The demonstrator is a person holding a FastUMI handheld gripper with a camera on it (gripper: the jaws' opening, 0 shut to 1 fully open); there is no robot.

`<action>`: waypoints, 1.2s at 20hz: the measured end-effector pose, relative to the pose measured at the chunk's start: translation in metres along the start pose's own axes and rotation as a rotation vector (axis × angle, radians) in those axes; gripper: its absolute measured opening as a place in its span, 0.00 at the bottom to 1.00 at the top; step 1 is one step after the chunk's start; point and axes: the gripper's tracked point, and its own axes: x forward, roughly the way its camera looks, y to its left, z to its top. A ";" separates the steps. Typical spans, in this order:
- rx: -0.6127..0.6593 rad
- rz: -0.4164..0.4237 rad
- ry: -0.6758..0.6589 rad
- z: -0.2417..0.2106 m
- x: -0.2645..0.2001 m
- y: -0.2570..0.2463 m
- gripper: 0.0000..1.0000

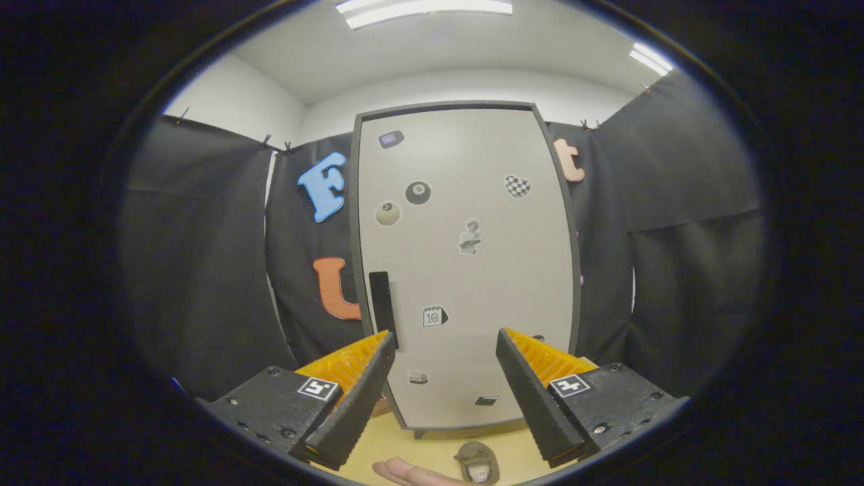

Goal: Open the shoe cabinet door, grab the shoes and put them into the shoe cabinet, then close the shoe cabinet door.

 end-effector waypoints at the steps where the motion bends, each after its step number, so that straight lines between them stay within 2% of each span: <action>1: 0.001 0.016 0.002 0.002 0.012 0.010 0.99; 5: -0.009 0.153 0.048 -0.003 0.049 0.061 0.99; 9: -0.026 0.175 0.107 -0.021 0.083 0.086 0.99; 11: -0.005 0.225 0.110 -0.025 0.100 0.101 0.98; 16: 0.019 0.190 0.004 -0.013 0.148 0.095 0.94; 18: 0.015 0.132 -0.018 -0.007 0.164 0.084 0.91; 19: 0.007 0.084 0.013 -0.012 0.173 0.073 0.89; 20: 0.019 0.071 0.069 -0.023 0.173 0.072 0.85; 22: 0.000 0.038 0.079 -0.020 0.178 0.067 0.77; 23: 0.006 0.066 0.102 -0.023 0.181 0.073 0.72; 24: -0.003 0.094 0.143 -0.028 0.170 0.074 0.63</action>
